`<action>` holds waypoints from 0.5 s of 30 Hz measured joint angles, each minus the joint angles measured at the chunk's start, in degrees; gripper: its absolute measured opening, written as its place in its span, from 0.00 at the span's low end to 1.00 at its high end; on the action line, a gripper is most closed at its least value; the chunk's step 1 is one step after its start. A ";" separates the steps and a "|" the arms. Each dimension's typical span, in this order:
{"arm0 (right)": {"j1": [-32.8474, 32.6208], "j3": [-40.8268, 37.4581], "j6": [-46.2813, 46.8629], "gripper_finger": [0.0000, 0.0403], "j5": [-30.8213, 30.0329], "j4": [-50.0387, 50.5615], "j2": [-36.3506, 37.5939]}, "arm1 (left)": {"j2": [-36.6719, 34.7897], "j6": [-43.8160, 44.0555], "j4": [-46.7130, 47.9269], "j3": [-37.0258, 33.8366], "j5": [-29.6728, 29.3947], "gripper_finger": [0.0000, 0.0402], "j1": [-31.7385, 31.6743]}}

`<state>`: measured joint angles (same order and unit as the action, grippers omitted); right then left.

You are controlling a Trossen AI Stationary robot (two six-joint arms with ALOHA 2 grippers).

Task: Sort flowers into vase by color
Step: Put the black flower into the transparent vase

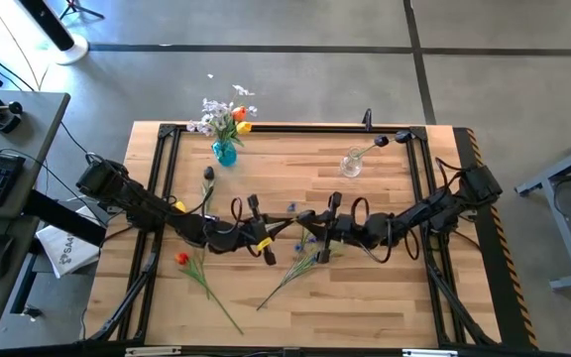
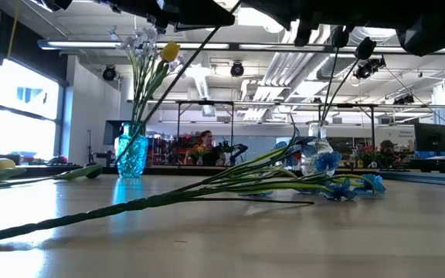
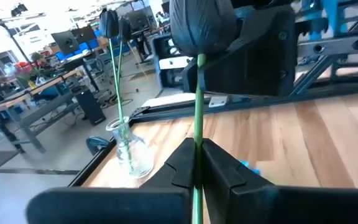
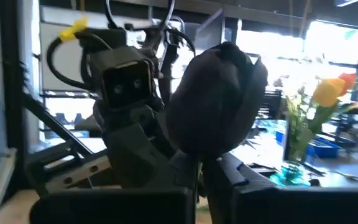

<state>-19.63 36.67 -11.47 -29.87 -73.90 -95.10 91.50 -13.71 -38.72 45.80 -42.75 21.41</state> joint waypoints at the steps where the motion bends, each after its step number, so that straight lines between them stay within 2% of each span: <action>1: -0.42 0.00 -0.35 0.02 -1.80 0.89 0.44 | 0.00 0.03 1.01 0.04 -0.84 0.04 0.00; 4: -1.51 0.02 -0.52 0.01 -7.04 7.07 4.34 | 0.04 0.08 4.46 -0.04 -3.40 0.12 0.00; 11: -4.32 1.09 3.93 0.00 -16.51 32.93 20.06 | 0.02 1.23 8.22 -0.07 -5.43 0.32 0.00; 15: -6.67 6.43 3.94 0.00 -28.09 53.30 28.31 | 0.02 1.71 9.38 -0.07 -5.41 0.37 0.00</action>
<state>-26.31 43.09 -7.53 -57.96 -20.61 -66.79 91.53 -12.00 -29.34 45.74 -48.16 21.41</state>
